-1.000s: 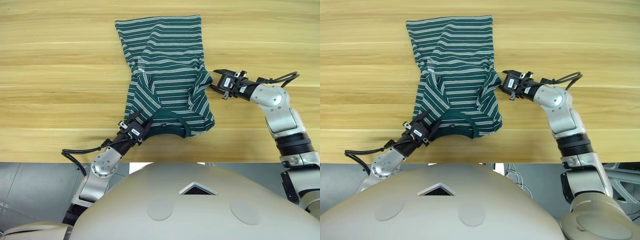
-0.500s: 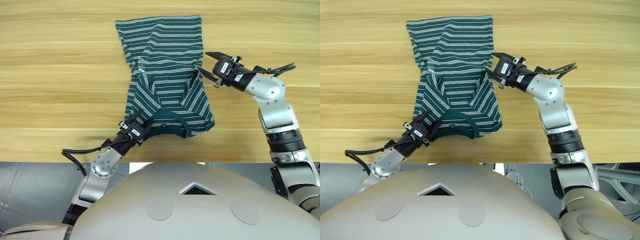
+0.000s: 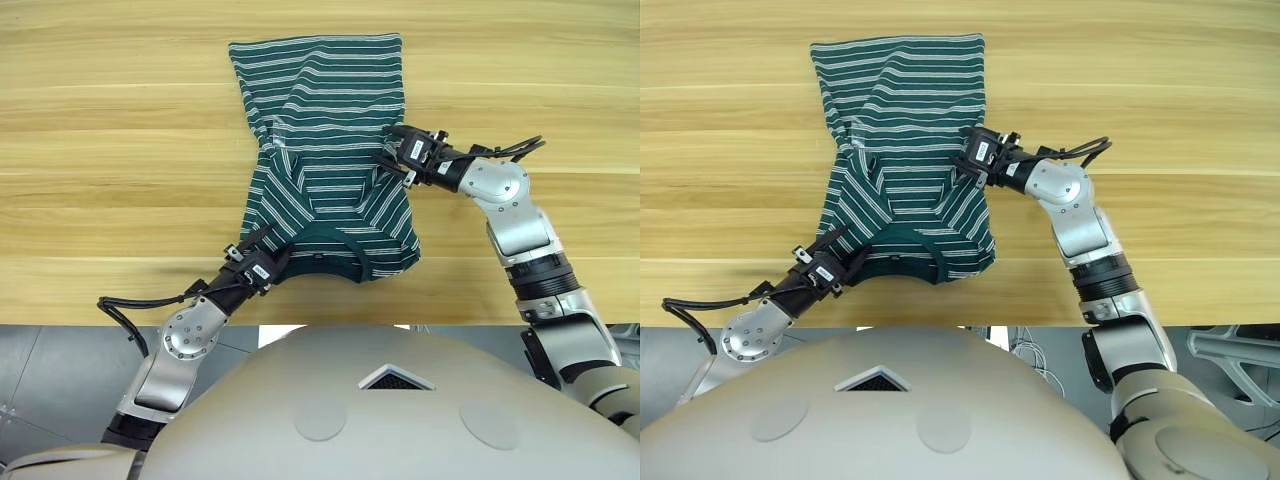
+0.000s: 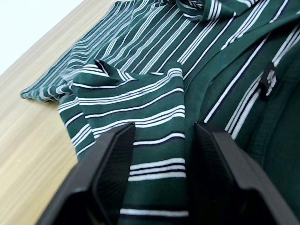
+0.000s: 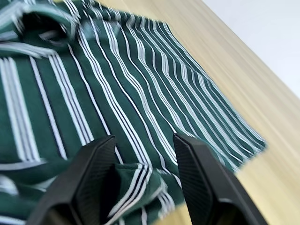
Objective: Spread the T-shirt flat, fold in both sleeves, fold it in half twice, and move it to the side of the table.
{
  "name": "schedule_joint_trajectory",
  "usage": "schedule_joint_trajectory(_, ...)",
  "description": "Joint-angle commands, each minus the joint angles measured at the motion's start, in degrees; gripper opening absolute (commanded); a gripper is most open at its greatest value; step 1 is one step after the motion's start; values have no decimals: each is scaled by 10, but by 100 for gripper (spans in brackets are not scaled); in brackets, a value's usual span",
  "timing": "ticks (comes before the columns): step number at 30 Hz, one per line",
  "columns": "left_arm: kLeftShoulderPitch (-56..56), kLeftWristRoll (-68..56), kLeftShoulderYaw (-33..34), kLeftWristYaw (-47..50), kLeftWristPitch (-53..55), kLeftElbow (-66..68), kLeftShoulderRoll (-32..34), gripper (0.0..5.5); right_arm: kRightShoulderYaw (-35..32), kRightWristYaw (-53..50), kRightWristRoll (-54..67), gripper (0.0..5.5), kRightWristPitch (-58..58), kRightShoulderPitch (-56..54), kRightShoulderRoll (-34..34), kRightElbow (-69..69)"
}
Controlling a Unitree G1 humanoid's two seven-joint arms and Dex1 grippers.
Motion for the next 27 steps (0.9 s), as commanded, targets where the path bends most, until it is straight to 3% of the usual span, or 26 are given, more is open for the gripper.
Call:
schedule_joint_trajectory(1, -7, 23, 24, -8, 23, 14, 21, 226, 0, 12, 20, 227, -43, -29, 21, 40)
schedule_joint_trajectory(7, -29, -34, 43, -24, 8, -26, 4, 226, -8, 72, 89, 227, -92, -14, 20, -19)
schedule_joint_trajectory(12, -43, -249, 87, -52, 7, -127, -36, 226, -59, 98, 102, 227, -127, -1, -48, -8)
schedule_joint_trajectory(15, -44, -385, 153, -98, 1, -166, -16, 226, -73, 148, 110, 227, -185, 42, -112, -4)
schedule_joint_trajectory(19, -72, -341, 275, -206, -84, -1, 84, 293, -75, 216, 116, 283, -223, 94, -186, 11)
schedule_joint_trajectory(21, -94, -304, 303, -258, -136, 120, 140, 325, -64, 268, 134, 319, -225, 121, -219, 6)
schedule_joint_trajectory(24, -150, -254, 299, -313, -182, 268, 207, 336, -43, 315, 130, 378, -229, 136, -240, 13)
schedule_joint_trajectory(27, -201, -189, 254, -328, -222, 335, 229, 336, -23, 313, 105, 378, -244, 132, -230, 6)
